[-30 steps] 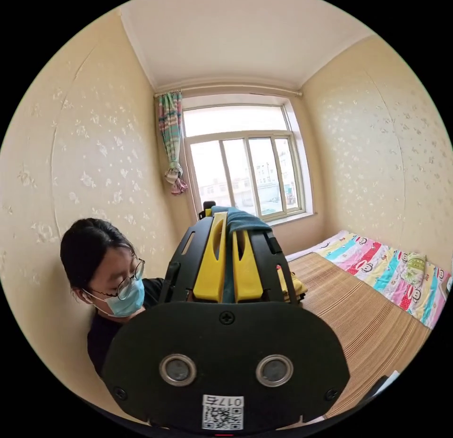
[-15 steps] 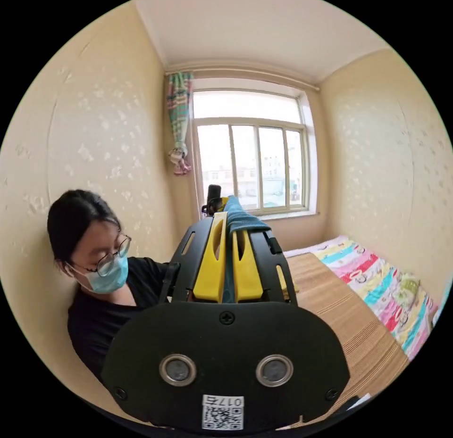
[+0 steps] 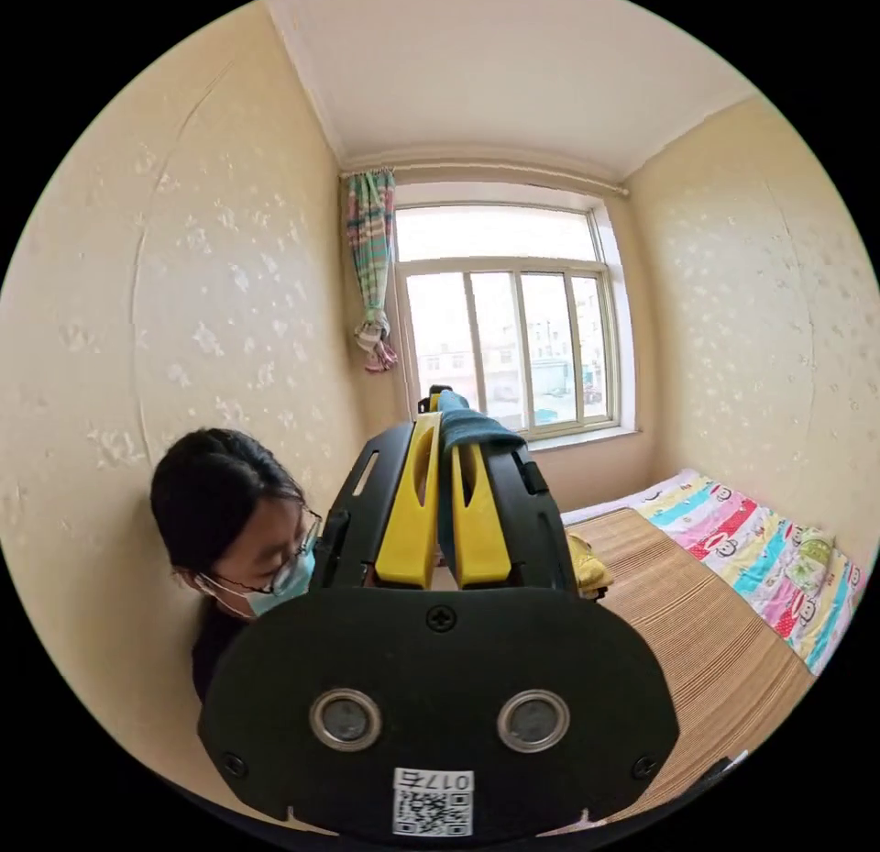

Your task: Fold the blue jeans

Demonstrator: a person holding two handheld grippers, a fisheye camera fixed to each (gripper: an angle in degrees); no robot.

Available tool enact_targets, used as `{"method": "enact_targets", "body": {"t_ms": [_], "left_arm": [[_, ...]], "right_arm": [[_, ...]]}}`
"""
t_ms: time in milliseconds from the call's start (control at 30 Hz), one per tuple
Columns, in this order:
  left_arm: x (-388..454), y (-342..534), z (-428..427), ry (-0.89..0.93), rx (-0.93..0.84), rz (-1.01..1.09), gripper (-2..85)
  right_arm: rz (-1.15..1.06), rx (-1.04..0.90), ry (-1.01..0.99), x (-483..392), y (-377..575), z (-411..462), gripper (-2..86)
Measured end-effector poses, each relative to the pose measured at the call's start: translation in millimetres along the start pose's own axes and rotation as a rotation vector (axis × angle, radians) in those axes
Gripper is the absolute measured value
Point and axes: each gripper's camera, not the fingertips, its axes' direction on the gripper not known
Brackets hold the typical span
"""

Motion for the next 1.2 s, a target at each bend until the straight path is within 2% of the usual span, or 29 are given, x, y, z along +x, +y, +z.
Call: {"method": "enact_targets", "body": {"t_ms": [200,300,400,433,500,533,600,667,733,833,933,1000,1100,1200], "left_arm": [[-53.2,-30.7,-4.5,-0.052,0.013,-0.024,-0.8],[-121.5,-11.7,-15.2,-0.132,-0.005,-0.116,-0.8],[-217.1,30.0,-26.1,-0.284,-0.034,-0.263,-0.8],[-259.5,50.9,-29.0,-0.385,-0.059,-0.335,-0.8],[-323.1,79.5,-26.7,-0.500,-0.143,-0.408,-0.8],[-364.6,102.3,-24.7,-0.551,-0.196,-0.463,-0.8],[-418.1,141.3,-25.8,-0.570,-0.240,-0.549,-0.8],[-471.2,198.8,-31.5,-0.559,-0.294,-0.646,-0.8],[-490.5,239.8,-37.8,-0.561,-0.345,-0.679,-0.8],[-473.5,296.2,-61.1,-0.471,-0.339,-0.672,-0.7],[-407.3,343.3,-88.1,-0.309,-0.285,-0.653,-0.7],[-353.3,367.9,-97.5,-0.249,-0.305,-0.626,-0.6],[-275.2,414.1,-110.6,-0.207,-0.393,-0.618,-0.4],[-246.7,482.8,-119.5,-0.133,-0.554,-0.762,0.5]], "right_arm": [[0.058,0.043,0.068,39.0,-6.3,5.7,0.0],[0.149,0.009,0.154,95.4,14.6,25.2,0.0],[0.171,-0.087,0.273,169.8,46.7,58.0,0.0],[0.165,-0.130,0.313,186.4,53.8,67.6,0.0],[0.232,-0.278,0.478,265.5,91.5,103.9,0.0],[0.257,-0.295,0.497,285.3,102.9,111.2,0.0],[0.366,-0.364,0.539,357.2,151.3,136.0,0.0],[0.463,-0.412,0.571,399.8,189.9,147.9,0.0],[0.561,-0.435,0.536,430.1,229.1,151.1,0.0],[0.589,-0.400,0.435,431.9,277.9,139.2,0.1],[0.509,-0.332,0.309,378.8,318.7,115.2,0.2],[0.428,-0.313,0.222,311.6,358.0,100.2,0.5],[0.333,-0.339,0.204,218.6,417.5,97.8,0.9],[0.321,-0.418,0.185,161.6,490.3,114.2,1.6]]}}
